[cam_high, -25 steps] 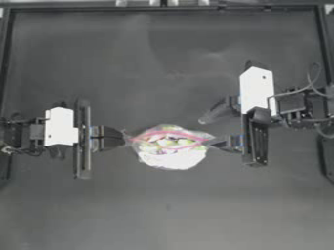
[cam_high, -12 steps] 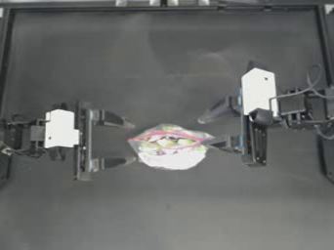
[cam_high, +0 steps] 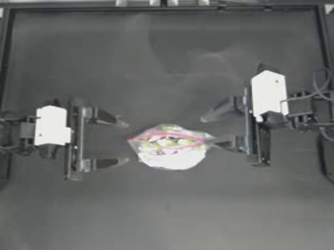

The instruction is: Put candy in bag

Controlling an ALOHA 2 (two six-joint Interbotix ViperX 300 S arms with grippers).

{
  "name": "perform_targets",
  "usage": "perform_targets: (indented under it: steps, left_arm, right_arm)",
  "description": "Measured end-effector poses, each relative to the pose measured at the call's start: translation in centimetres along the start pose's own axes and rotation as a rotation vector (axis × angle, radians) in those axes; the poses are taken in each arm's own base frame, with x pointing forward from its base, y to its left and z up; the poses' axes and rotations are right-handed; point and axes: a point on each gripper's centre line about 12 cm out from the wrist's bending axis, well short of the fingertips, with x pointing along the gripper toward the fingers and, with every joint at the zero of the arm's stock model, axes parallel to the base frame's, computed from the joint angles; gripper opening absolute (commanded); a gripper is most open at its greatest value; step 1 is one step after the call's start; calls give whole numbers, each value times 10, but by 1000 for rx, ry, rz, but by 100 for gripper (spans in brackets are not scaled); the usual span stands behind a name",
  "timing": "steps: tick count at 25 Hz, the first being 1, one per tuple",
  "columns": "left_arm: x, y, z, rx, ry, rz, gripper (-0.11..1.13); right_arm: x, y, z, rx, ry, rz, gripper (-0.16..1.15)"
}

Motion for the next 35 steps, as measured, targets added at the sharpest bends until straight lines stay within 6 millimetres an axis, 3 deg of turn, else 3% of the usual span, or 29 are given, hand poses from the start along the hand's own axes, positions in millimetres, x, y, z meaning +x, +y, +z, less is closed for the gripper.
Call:
perform_targets:
  steps: [17, 35]
  left_arm:
    - [-32, 1, 26, -5, -30, -11, 101]
    - [-66, 2, 31, -9, -86, -13, 101]
  right_arm:
    - [-26, -2, -16, -18, -104, -9, 85]
    - [-43, -3, -31, -38, -162, -15, 85]
